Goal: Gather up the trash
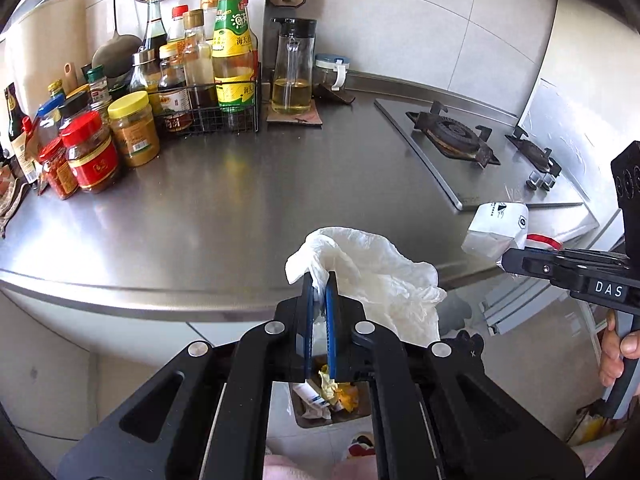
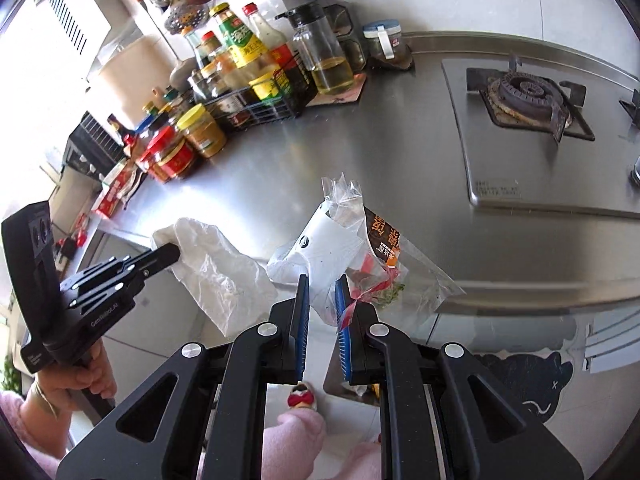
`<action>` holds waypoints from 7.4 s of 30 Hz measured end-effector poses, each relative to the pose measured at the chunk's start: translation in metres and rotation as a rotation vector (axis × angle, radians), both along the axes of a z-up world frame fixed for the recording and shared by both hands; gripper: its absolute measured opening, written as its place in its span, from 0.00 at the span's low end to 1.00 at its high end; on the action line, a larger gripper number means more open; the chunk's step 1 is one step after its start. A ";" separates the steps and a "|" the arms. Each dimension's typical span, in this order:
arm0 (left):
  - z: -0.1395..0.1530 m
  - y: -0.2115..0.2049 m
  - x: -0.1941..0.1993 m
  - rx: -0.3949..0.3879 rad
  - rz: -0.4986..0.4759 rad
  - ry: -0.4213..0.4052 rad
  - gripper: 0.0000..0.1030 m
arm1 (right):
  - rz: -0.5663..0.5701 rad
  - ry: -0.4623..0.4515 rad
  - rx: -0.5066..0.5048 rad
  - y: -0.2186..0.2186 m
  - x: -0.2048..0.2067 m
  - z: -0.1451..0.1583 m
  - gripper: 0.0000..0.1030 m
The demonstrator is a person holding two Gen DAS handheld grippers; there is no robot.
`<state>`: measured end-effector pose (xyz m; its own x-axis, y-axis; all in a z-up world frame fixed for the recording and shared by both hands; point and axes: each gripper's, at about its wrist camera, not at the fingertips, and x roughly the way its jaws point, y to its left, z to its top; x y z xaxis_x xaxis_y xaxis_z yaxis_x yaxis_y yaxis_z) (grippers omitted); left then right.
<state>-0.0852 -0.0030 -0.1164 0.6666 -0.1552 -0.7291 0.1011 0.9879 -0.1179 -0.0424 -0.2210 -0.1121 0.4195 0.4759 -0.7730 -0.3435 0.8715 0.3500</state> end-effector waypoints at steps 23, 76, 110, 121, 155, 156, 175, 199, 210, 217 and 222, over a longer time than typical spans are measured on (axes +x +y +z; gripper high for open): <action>-0.239 0.000 -0.008 -0.068 0.023 0.460 0.04 | 0.007 0.459 -0.122 0.033 -0.041 -0.252 0.14; -0.338 -0.021 0.063 -0.135 0.007 0.629 0.92 | -0.044 0.514 -0.257 0.037 -0.016 -0.350 0.97; 0.068 0.001 0.001 -0.059 0.124 -0.086 0.92 | -0.148 -0.188 -0.177 0.012 -0.004 0.065 0.97; 0.123 -0.006 -0.007 0.007 0.129 -0.228 0.92 | -0.231 -0.280 -0.160 0.001 -0.006 0.113 0.97; 0.132 0.002 -0.013 0.004 0.110 -0.252 0.92 | -0.274 -0.353 -0.208 0.014 -0.015 0.139 0.97; 0.132 0.002 -0.013 0.005 0.110 -0.251 0.92 | -0.274 -0.349 -0.204 0.014 -0.015 0.139 0.97; 0.128 0.002 -0.012 0.002 0.105 -0.235 0.92 | -0.283 -0.348 -0.214 0.011 -0.017 0.138 0.97; 0.127 0.000 -0.016 0.000 0.102 -0.233 0.92 | -0.285 -0.341 -0.224 0.011 -0.020 0.136 0.97; 0.127 0.000 -0.016 0.001 0.103 -0.233 0.92 | -0.287 -0.342 -0.225 0.012 -0.020 0.136 0.97; 0.126 0.000 -0.016 0.000 0.105 -0.234 0.92 | -0.288 -0.343 -0.223 0.011 -0.020 0.137 0.97; 0.126 0.001 -0.016 0.001 0.104 -0.236 0.92 | -0.288 -0.343 -0.222 0.010 -0.020 0.137 0.97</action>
<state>-0.1009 -0.0020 0.0101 0.8306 -0.0762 -0.5517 0.0232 0.9945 -0.1024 -0.0622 -0.2105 0.0252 0.7575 0.1424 -0.6371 -0.1404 0.9886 0.0541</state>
